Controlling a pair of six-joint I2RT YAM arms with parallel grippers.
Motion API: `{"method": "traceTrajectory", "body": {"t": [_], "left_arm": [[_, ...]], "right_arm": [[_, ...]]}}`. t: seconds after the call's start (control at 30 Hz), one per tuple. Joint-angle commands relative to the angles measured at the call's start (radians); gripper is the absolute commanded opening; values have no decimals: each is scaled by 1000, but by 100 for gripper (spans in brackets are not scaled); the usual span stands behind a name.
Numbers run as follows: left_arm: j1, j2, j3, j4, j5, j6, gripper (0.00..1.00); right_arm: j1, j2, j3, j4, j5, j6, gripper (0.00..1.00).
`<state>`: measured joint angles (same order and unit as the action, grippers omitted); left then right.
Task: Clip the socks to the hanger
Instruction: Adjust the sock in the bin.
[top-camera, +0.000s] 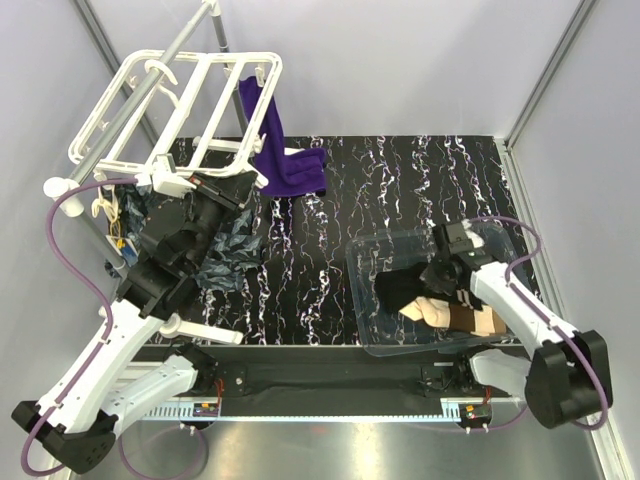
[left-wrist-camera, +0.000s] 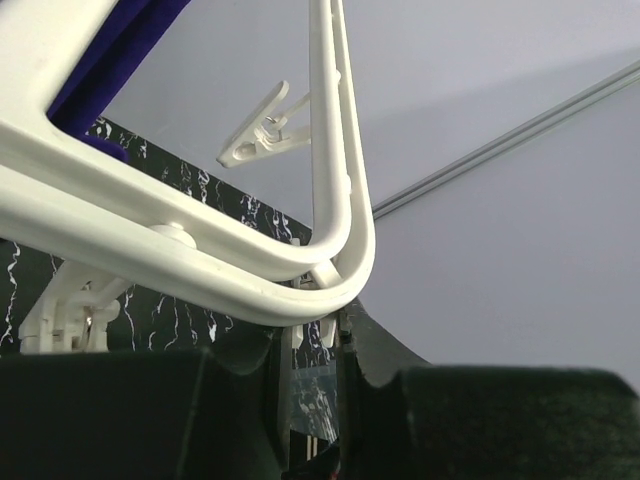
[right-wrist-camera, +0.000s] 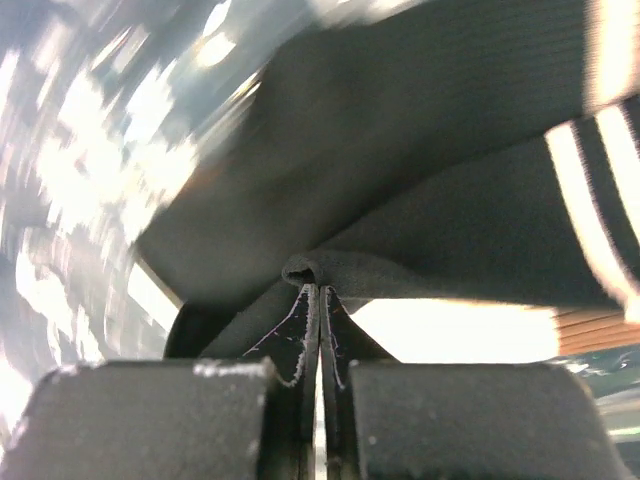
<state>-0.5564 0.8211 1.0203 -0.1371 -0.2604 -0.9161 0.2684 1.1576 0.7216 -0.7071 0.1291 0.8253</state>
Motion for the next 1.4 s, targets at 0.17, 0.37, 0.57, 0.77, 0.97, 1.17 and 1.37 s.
{"method": "traceTrajectory", "body": {"t": [0.17,0.37,0.57,0.77,0.97,1.17,1.37], "left_arm": [[-4,-10,-8,56,24,0,0],[-5,-14,-12,45,23,3,0],[-5,-7,-8,51,33,-3,0],[-4,-10,-22,60,43,-17,0],[-5,-8,-25,65,53,-21,0],[-4,-11,-22,57,58,-20,0],[-5,-14,-19,37,55,-10,0]], "right_arm": [[290,-16,6,27,-175,-54,2],[290,-149,27,-84,-21,-43,85],[272,-197,131,-252,145,89,95],[37,-150,85,-143,52,109,65],[17,26,98,-101,150,162,64],[12,146,55,-37,173,209,57],[0,234,-4,66,127,216,52]]}}
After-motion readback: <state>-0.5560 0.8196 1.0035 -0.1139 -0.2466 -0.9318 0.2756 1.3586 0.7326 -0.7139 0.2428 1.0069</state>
